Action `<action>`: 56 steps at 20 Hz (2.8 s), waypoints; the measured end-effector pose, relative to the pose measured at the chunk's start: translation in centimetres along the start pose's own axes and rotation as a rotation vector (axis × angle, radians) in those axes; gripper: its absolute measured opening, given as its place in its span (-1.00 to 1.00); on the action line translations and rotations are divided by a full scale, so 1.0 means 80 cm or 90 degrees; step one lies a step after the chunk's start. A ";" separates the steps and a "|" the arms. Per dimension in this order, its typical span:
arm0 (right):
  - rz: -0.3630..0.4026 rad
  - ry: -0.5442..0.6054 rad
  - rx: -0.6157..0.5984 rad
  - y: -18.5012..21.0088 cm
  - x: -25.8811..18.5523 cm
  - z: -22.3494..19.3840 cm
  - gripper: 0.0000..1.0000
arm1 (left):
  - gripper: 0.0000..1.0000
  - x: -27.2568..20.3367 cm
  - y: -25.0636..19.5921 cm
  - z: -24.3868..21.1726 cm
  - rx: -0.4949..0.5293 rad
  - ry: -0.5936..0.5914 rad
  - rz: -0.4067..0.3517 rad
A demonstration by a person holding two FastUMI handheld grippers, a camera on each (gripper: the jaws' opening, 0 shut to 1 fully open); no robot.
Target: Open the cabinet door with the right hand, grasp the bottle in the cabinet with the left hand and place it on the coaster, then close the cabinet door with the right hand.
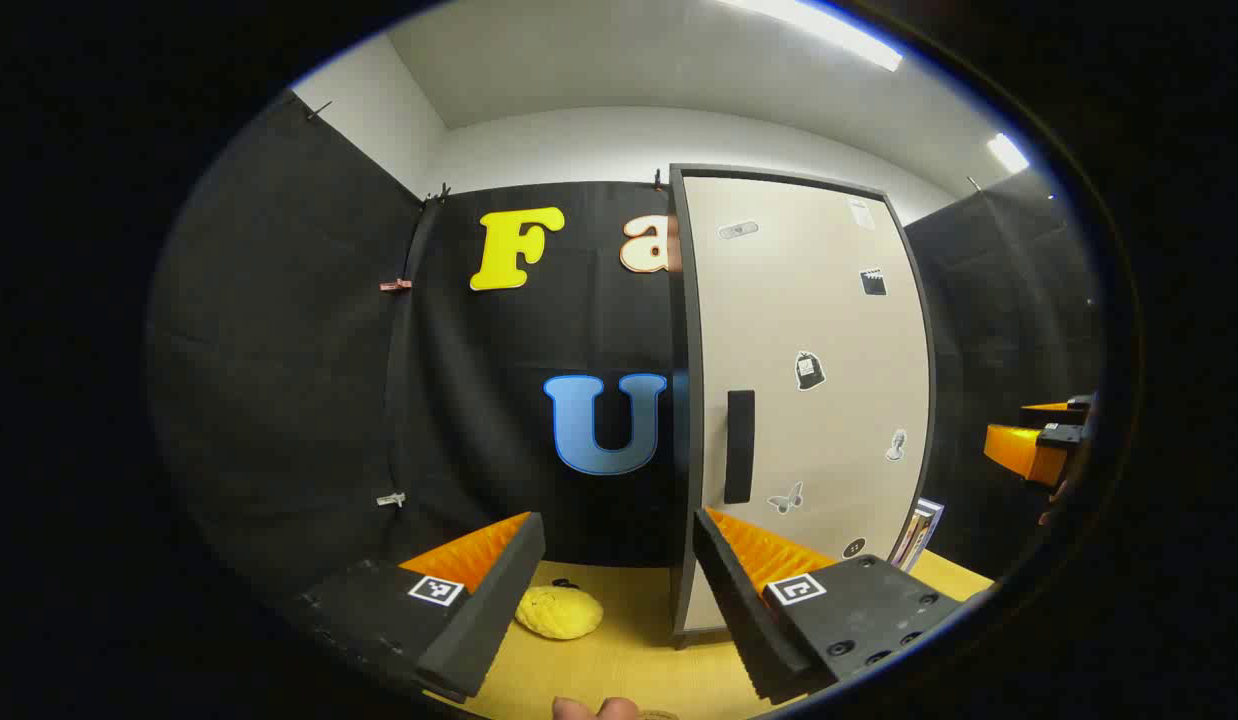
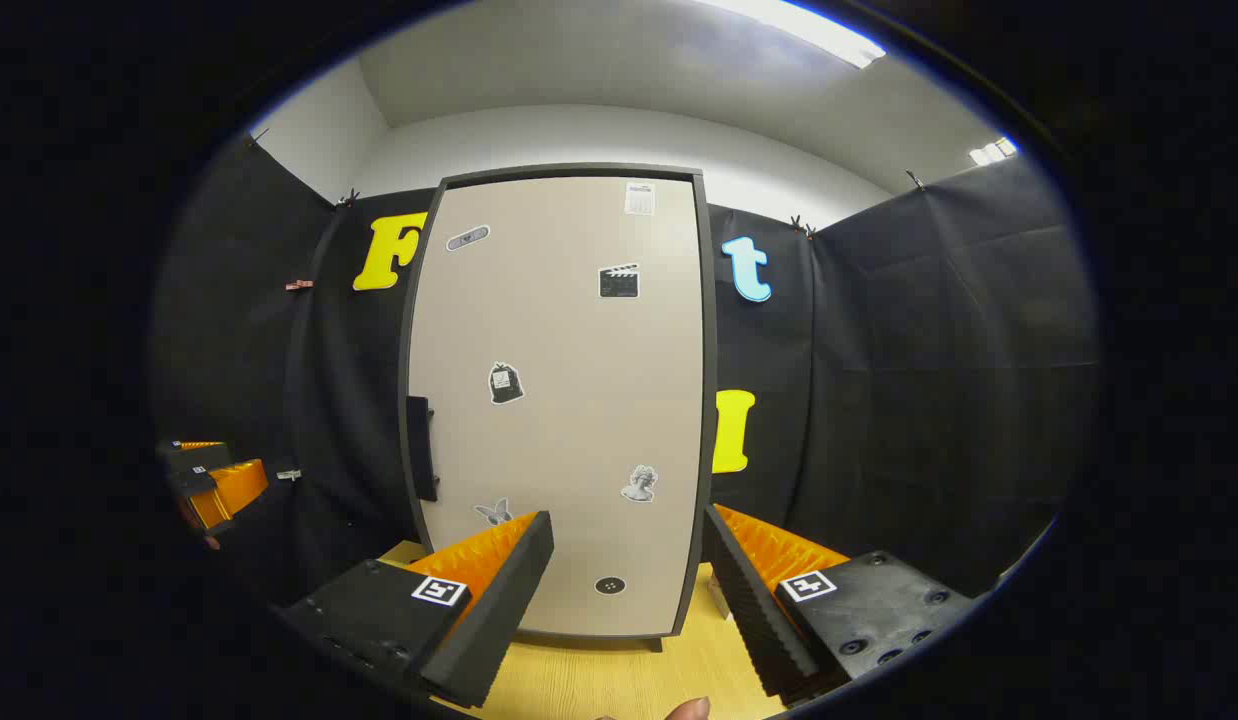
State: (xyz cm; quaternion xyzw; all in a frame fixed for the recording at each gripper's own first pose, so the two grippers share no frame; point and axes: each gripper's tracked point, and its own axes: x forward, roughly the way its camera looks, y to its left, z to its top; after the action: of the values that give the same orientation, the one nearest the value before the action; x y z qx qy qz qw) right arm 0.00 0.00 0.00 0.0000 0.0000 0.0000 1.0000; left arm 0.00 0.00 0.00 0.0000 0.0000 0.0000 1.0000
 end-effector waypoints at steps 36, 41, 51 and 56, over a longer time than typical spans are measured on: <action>0.079 -0.002 0.011 0.135 0.069 0.004 0.94 | 0.89 0.003 0.000 -0.003 0.023 0.010 -0.013; 0.113 -0.014 0.016 0.198 0.111 0.009 0.94 | 0.89 0.003 0.001 -0.004 0.013 0.013 -0.004; 0.145 0.022 0.003 0.286 0.191 -0.038 0.93 | 0.89 0.005 0.006 -0.011 0.008 0.046 0.028; 0.122 0.015 0.015 0.302 0.219 -0.042 0.05 | 0.89 0.002 0.007 0.000 0.015 0.038 0.037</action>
State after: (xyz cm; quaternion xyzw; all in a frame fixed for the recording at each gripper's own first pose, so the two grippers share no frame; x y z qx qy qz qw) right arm 17.53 24.12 -3.36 0.0114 0.0120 0.0959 0.9953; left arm 0.17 0.56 0.00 0.0118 0.0295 0.0292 0.9991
